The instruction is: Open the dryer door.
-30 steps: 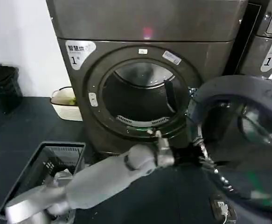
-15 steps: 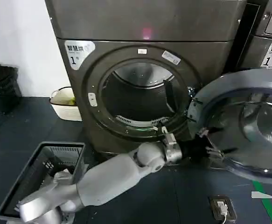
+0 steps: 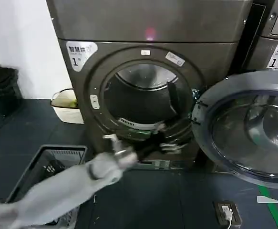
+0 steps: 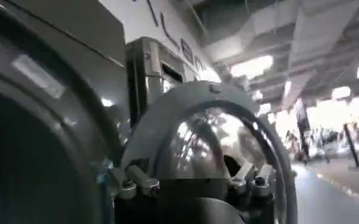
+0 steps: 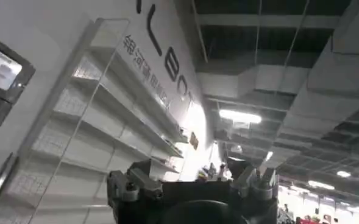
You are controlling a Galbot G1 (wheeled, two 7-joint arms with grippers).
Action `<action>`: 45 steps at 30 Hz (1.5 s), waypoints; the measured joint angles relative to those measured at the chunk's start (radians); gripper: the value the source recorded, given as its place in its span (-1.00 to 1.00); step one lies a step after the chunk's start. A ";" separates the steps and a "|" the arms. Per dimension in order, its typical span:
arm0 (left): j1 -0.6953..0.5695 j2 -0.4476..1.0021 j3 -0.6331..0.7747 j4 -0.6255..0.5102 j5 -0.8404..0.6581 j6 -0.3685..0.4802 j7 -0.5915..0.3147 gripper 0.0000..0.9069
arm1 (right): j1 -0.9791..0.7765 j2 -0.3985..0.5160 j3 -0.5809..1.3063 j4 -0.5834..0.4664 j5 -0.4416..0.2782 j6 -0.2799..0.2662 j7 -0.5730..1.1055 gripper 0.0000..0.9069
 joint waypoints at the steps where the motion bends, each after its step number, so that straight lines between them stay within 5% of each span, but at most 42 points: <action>1: 0.015 0.048 -0.021 -0.024 0.006 -0.004 0.044 1.00 | 0.007 -0.003 0.003 -0.006 -0.004 0.001 0.000 1.00; 11: 0.278 0.451 -0.334 -0.163 0.066 0.033 0.240 1.00 | 0.045 -0.022 0.016 -0.043 -0.016 0.017 -0.009 1.00; 24: 0.480 0.842 -0.517 -0.116 0.207 0.192 0.188 1.00 | 0.072 -0.040 -0.004 -0.066 -0.015 0.023 -0.016 1.00; 37: 0.732 1.072 -0.651 -0.034 0.341 0.334 0.180 1.00 | 0.072 -0.046 -0.006 -0.080 -0.016 0.025 -0.028 1.00; 45: 0.793 1.111 -0.679 0.032 0.387 0.312 0.246 1.00 | 0.080 -0.043 -0.015 -0.083 -0.018 0.028 -0.031 1.00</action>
